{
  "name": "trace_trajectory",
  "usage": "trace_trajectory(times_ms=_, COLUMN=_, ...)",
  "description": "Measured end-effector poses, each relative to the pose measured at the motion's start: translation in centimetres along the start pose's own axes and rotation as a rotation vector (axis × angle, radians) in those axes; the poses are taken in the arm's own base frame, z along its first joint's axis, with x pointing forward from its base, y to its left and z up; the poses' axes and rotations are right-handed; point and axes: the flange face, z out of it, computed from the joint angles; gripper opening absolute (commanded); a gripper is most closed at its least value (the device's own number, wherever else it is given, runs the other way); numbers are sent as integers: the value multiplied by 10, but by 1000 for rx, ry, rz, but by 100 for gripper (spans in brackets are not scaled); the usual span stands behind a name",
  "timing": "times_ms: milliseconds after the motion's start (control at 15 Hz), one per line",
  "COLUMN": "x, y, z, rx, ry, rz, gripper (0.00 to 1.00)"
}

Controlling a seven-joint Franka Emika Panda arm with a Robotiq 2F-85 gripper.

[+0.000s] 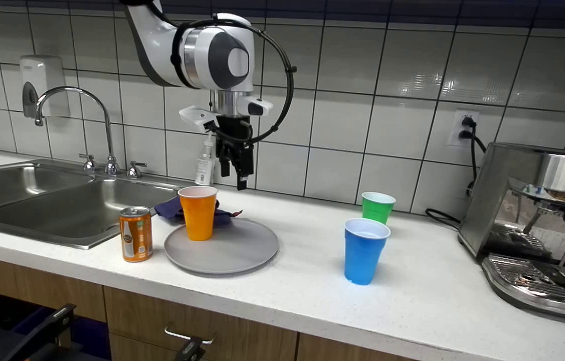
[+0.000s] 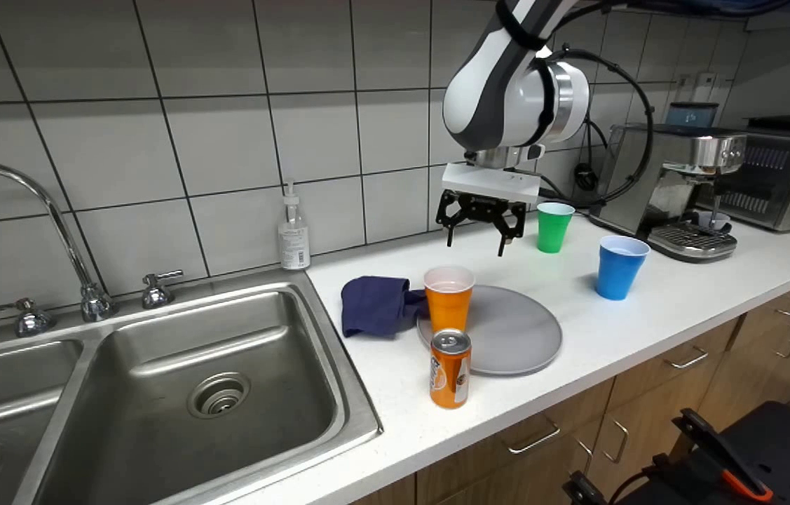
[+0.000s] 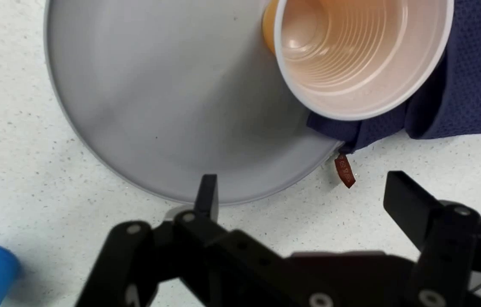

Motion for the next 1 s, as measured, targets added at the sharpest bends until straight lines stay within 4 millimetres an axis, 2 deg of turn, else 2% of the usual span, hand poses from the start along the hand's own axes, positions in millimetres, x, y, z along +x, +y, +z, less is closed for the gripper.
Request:
trace_trajectory(times_ms=600, x=-1, y=1, z=4, rx=-6, ry=-6, rz=6, gripper=100)
trace_trajectory(times_ms=1000, x=11, y=17, z=3, rx=-12, ry=1, rz=46, gripper=100)
